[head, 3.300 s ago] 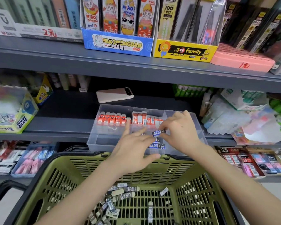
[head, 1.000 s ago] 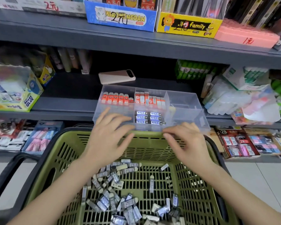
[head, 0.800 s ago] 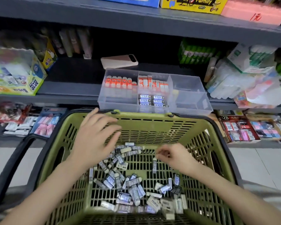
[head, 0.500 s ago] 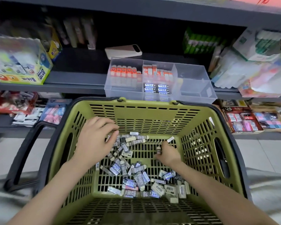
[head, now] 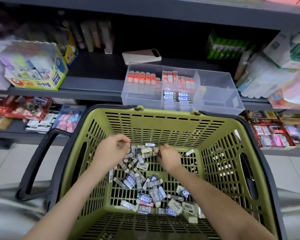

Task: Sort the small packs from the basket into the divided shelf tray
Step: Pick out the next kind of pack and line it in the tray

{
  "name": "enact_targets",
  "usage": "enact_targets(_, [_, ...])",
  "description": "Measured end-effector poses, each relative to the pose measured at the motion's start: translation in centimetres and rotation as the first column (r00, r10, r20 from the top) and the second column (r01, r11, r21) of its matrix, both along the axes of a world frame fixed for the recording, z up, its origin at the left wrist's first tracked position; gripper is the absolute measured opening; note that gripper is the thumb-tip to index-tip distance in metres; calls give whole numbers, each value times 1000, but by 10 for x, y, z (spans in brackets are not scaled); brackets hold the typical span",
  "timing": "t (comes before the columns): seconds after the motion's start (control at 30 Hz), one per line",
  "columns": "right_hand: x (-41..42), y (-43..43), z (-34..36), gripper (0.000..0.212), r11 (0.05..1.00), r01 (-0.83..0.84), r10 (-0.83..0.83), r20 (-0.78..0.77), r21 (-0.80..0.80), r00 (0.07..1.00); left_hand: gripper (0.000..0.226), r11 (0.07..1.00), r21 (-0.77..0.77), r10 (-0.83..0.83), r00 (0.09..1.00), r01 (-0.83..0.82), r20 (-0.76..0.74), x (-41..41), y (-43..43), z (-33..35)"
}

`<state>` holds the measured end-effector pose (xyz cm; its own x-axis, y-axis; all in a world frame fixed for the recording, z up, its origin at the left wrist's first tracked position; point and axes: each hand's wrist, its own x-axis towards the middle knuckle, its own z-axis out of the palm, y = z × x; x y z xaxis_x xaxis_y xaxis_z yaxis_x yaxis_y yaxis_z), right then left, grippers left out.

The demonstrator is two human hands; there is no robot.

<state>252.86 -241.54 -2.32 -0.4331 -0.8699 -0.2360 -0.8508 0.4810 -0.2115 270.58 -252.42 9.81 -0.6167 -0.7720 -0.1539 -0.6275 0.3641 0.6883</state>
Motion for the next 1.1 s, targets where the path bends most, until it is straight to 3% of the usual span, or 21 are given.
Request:
enact_targets(0.07, [2,1,3,28,1000,-7,7,-17,16,1000,12,989,135,70,997,-65,-35,0,-1,0])
enact_targets(0.13, [7,4,16,25,991,107,-92,187,-74,978,13,956,277,113,993,-97,-44,-1,0,-2])
enact_targets(0.17, [13,4,25,23,970,207,-149,362,-128,920,20,934,345,114,993,-94,-39,-3,3,-2])
enact_targets(0.23, [30,4,51,9,910,361,-127,689,-206,714,48,867,496,89,995,-57,-42,-7,12,-3])
enact_targets(0.3, [48,4,74,13,895,373,-13,823,-244,568,60,767,642,82,993,-12,-79,-13,23,-5])
enact_targets(0.37, [60,5,89,21,912,351,54,912,-211,407,44,641,768,170,973,11,-156,-16,31,-8])
enact_targets(0.43, [59,7,92,21,931,333,69,968,-149,241,25,597,803,268,943,-1,-198,-17,32,-7])
enact_targets(0.47, [54,9,88,22,931,346,43,975,-119,219,22,578,814,344,923,-63,-173,-16,29,-8])
enact_targets(0.53, [39,8,70,24,885,461,-74,956,-67,282,17,444,867,545,836,-227,-60,-14,22,-9])
enact_targets(0.57, [29,6,59,25,853,519,-162,911,-65,380,13,333,900,628,778,-279,9,-13,18,-8])
enact_targets(0.6, [19,2,47,24,842,531,-246,809,-95,534,9,223,928,688,722,-298,66,-12,15,-7])
enact_targets(0.67, [1,-2,23,27,919,365,-278,417,-146,865,8,105,949,726,674,-299,132,-10,10,-4])
enact_targets(0.73, [-6,-3,2,33,989,130,-125,68,-69,990,8,76,950,719,677,-303,159,-7,6,-4])
enact_targets(0.8, [-6,0,-12,33,999,17,-14,-73,39,997,6,56,954,706,688,-293,170,-5,3,-4])
enact_targets(0.87, [-2,4,-14,23,994,72,-68,-54,84,996,9,57,956,707,687,-289,165,-4,1,-6])
enact_targets(0.93, [2,9,-3,19,965,261,-261,119,14,958,15,90,948,694,702,-306,160,-4,1,-10])
enact_targets(1.0, [12,16,15,30,869,480,-391,430,-118,814,27,124,943,673,724,-308,148,-5,4,-13])
enact_targets(1.03, [22,18,29,25,827,528,-340,576,-194,743,34,143,945,658,741,-296,133,-6,6,-13])
enact_targets(1.1, [45,18,60,10,832,465,-114,727,-302,677,47,177,955,613,785,-240,83,-9,12,-13])
